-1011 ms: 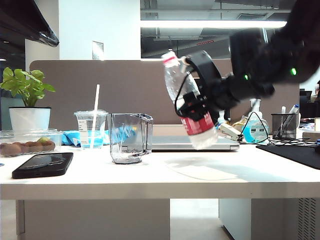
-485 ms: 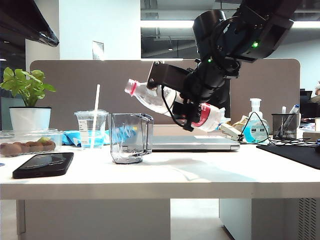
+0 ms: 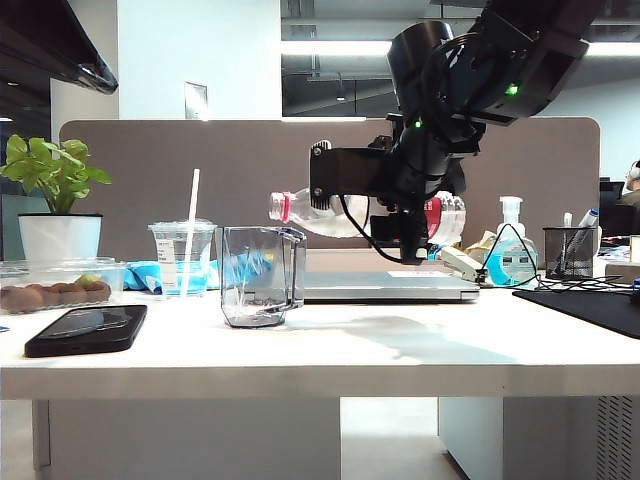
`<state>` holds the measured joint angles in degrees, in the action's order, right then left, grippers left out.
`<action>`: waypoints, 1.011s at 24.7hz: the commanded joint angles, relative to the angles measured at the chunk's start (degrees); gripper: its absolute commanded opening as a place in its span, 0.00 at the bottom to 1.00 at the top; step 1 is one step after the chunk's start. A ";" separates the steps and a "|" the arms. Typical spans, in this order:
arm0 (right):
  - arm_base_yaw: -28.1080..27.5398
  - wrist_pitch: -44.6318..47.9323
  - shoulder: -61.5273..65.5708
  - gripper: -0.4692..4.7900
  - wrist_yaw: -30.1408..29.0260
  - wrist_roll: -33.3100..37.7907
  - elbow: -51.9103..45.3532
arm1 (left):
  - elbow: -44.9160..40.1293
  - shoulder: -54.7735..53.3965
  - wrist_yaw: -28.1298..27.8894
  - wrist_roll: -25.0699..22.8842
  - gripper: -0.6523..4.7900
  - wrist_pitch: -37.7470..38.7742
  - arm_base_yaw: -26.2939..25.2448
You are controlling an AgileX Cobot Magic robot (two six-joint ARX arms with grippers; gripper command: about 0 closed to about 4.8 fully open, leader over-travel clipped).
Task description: Pick up the mineral water bottle on the table and pour water into the mug until it's half full.
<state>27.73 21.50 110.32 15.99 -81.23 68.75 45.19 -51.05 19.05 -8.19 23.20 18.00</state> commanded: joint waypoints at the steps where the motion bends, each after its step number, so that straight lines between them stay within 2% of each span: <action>1: 0.13 2.93 -0.70 0.60 1.09 -3.61 0.55 | 0.28 0.13 0.00 -0.39 0.11 -0.46 -0.02; 13: 0.13 7.48 -0.70 0.60 2.54 -11.23 0.59 | 0.28 0.13 0.00 -0.39 0.11 0.37 -0.02; 21: 0.15 7.69 -0.70 0.60 2.49 -13.75 0.59 | 0.28 0.13 0.00 -0.39 0.11 0.85 -0.02; 25: 0.15 10.64 -0.70 0.60 2.29 -15.21 0.61 | 0.28 0.13 0.00 -0.39 0.11 1.62 -0.02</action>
<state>27.75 28.32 110.28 18.26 -96.16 68.90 45.17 -51.05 19.03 -8.19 24.91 18.00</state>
